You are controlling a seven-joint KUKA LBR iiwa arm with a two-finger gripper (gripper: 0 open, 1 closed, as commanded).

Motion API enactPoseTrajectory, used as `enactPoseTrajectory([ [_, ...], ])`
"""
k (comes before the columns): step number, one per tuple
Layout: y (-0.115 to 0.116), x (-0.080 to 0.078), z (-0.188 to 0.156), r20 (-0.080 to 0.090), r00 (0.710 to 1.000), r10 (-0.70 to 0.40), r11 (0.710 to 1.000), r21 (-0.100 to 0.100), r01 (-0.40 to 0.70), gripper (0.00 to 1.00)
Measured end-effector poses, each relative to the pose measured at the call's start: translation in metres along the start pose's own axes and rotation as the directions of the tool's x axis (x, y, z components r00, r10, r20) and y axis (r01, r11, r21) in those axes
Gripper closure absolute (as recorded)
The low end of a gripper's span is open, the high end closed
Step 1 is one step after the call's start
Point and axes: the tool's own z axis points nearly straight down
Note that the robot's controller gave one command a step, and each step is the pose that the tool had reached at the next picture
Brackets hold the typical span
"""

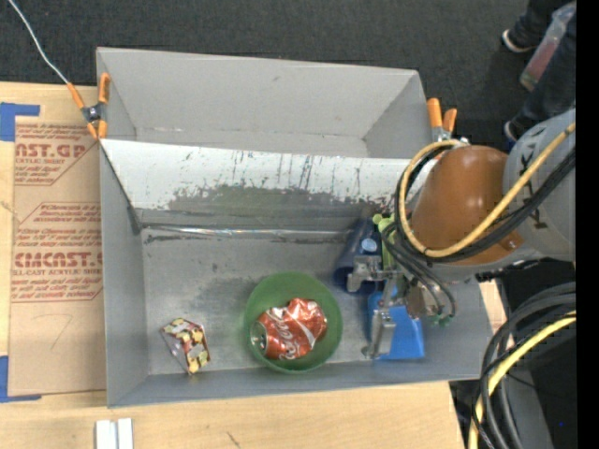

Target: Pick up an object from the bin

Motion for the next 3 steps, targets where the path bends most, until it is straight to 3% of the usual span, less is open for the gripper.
enactPoseTrajectory([
  [1,0.000,-0.002,-0.004,0.008,1.000,-0.001,1.000,0.001,0.001,0.00],
  [2,0.084,-0.043,0.014,0.002,0.992,0.125,0.992,-0.004,-0.125,0.00],
  [3,0.050,-0.048,0.035,0.007,0.966,-0.260,0.966,0.003,0.260,0.00],
])
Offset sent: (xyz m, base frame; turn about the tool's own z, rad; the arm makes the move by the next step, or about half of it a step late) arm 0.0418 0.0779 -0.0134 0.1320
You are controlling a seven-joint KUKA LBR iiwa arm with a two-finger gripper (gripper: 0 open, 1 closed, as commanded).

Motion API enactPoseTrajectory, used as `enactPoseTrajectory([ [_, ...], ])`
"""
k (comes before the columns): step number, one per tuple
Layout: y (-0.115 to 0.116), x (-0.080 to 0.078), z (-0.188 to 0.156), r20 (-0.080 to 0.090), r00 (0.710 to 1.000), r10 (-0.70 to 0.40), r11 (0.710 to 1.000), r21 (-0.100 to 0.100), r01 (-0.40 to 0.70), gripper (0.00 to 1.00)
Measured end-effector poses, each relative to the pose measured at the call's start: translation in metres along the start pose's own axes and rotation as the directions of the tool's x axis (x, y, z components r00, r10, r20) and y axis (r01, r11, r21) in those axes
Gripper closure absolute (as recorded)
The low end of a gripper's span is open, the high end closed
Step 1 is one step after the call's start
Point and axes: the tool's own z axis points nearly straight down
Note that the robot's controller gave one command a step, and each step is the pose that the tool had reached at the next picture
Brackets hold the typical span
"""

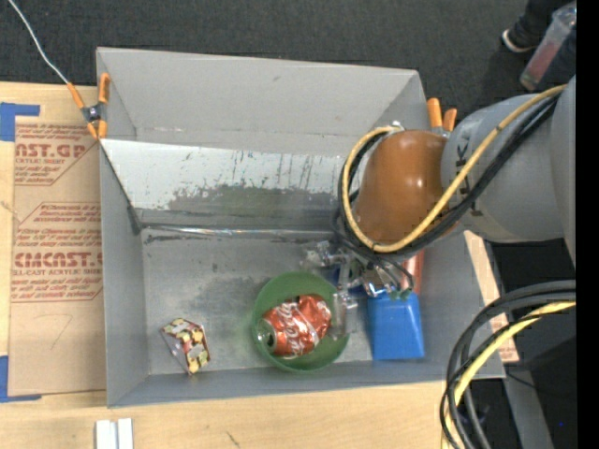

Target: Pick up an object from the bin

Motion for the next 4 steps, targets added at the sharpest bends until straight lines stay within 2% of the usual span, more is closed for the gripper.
enactPoseTrajectory([
  [1,0.043,-0.050,-0.036,-0.001,0.943,0.332,0.943,-0.007,-0.332,0.00],
  [2,-0.001,-0.037,0.047,-0.004,0.935,0.355,0.935,0.002,-0.355,0.00],
  [3,0.036,-0.048,0.041,0.004,0.997,0.078,0.997,-0.007,-0.078,1.00],
  [4,0.036,-0.048,0.041,0.004,0.997,0.079,0.997,-0.007,-0.079,1.00],
])
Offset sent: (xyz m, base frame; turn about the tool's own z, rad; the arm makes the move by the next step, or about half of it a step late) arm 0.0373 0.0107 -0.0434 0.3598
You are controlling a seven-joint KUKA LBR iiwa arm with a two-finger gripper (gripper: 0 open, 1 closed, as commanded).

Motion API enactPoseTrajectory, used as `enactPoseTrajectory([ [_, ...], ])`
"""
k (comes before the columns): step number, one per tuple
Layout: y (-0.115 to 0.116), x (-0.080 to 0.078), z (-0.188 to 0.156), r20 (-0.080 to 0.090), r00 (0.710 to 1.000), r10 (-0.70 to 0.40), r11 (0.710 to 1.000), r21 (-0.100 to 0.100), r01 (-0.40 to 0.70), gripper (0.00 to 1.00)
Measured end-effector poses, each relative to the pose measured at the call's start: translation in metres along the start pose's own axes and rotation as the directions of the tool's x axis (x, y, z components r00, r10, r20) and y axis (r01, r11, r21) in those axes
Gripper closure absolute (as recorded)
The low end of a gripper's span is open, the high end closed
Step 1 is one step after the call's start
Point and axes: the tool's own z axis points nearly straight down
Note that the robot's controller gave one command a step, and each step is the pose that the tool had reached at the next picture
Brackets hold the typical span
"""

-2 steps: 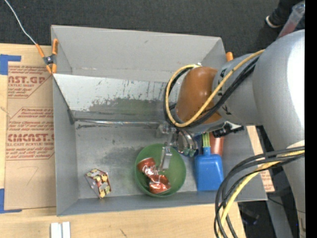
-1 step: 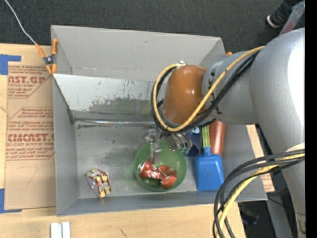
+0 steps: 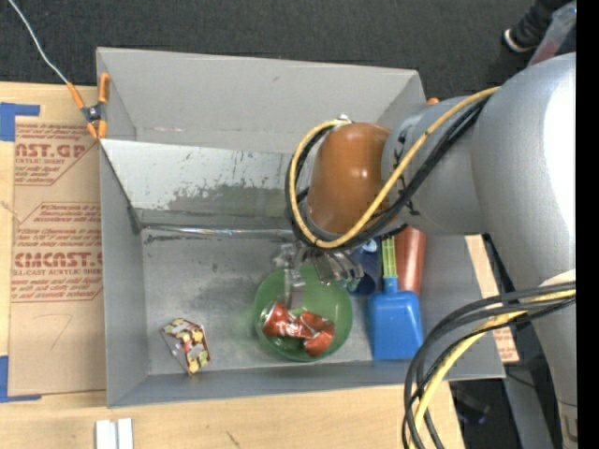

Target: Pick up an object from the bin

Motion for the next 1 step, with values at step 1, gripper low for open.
enactPoseTrajectory([
  [1,0.0002,0.0016,-0.0051,-0.004,1.000,0.000,1.000,0.000,0.000,1.00],
])
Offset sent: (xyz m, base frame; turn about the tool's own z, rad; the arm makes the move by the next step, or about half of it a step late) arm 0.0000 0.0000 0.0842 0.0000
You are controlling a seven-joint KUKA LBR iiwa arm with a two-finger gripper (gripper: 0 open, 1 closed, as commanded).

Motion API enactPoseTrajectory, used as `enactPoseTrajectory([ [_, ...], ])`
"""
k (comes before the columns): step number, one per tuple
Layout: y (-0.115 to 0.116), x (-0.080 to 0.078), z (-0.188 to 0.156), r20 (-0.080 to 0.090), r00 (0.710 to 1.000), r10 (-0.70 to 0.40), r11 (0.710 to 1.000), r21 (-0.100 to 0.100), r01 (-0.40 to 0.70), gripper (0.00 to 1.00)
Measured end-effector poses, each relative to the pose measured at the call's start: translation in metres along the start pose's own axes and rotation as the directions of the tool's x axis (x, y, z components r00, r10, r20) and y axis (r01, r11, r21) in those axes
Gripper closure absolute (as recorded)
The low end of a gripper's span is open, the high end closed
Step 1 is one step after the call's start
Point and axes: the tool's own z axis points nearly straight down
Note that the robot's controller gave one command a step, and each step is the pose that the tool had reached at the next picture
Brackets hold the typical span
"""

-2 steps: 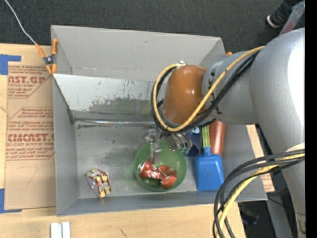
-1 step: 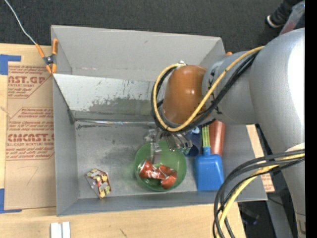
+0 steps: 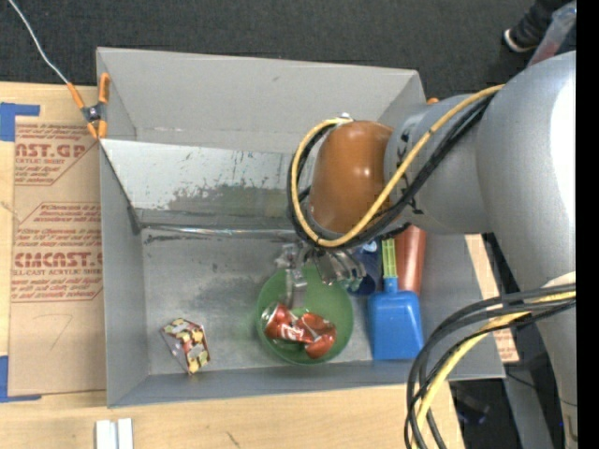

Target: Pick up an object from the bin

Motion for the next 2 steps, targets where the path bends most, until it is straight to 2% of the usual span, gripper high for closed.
enactPoseTrajectory([
  [1,0.001,0.002,-0.022,-0.006,1.000,0.000,1.000,-0.001,0.000,1.00],
  [2,0.001,0.000,-0.044,0.001,1.000,0.000,1.000,0.000,0.000,1.00],
])
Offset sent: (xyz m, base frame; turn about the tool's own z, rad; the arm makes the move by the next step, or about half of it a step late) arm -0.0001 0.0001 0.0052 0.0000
